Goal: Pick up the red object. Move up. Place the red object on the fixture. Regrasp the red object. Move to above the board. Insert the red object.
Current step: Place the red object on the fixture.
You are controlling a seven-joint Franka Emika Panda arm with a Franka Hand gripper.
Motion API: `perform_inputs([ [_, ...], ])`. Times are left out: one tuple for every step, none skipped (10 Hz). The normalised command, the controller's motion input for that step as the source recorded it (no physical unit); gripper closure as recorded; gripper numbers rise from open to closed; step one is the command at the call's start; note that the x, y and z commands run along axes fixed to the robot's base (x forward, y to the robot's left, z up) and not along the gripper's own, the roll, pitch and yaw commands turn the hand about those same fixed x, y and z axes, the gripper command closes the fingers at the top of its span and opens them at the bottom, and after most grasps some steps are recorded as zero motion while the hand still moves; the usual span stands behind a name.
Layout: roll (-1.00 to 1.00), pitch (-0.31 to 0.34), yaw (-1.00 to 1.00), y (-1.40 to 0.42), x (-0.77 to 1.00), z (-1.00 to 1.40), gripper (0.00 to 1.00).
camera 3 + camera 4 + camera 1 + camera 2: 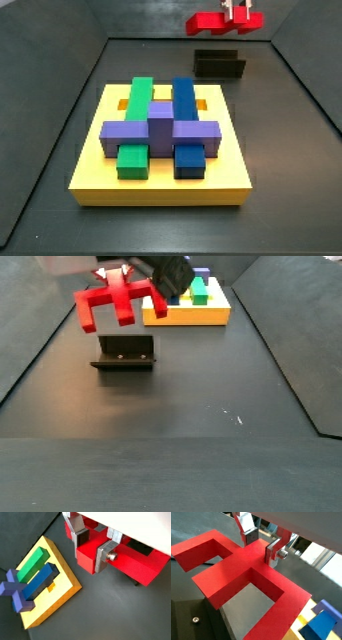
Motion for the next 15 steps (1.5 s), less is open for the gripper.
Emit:
perform_inputs([
  [-0.83, 0.0, -0.28, 0.18, 0.23, -0.26, 1.0],
  [-0.61, 0.0, -0.45, 0.0, 0.01, -0.46, 1.0],
  [-0.42, 0.0, -0.46, 0.0, 0.0, -0.5, 1.0],
  [-0.44, -0.02, -0.47, 0.0, -0.03, -0.61, 1.0],
  [-0.2, 0.0, -0.45, 0.08, -0.03, -0.46, 1.0],
  [-0.22, 0.0, -0.31, 0.14, 0.0, -0.35, 1.0],
  [-0.22, 0.0, -0.07, 0.12, 0.24, -0.32, 1.0],
  [-0.13, 0.04, -0.07, 0.21, 0.29, -0.37, 1.0],
  [-0.05, 0.029, 0.0, 0.21, 0.31, -0.35, 1.0],
  [0.0, 0.04, 0.0, 0.17, 0.31, -0.33, 1.0],
  [0.0, 0.009, 0.0, 0.2, 0.2, -0.28, 1.0],
  [0.0, 0.0, 0.0, 0.19, 0.0, -0.23, 1.0],
  [0.0, 0.0, 0.0, 0.03, 0.0, -0.15, 1.0],
  [0.0, 0.0, 0.0, 0.0, 0.0, 0.0, 1.0],
  [0.0, 0.0, 0.0, 0.0, 0.0, 0.0, 0.0],
])
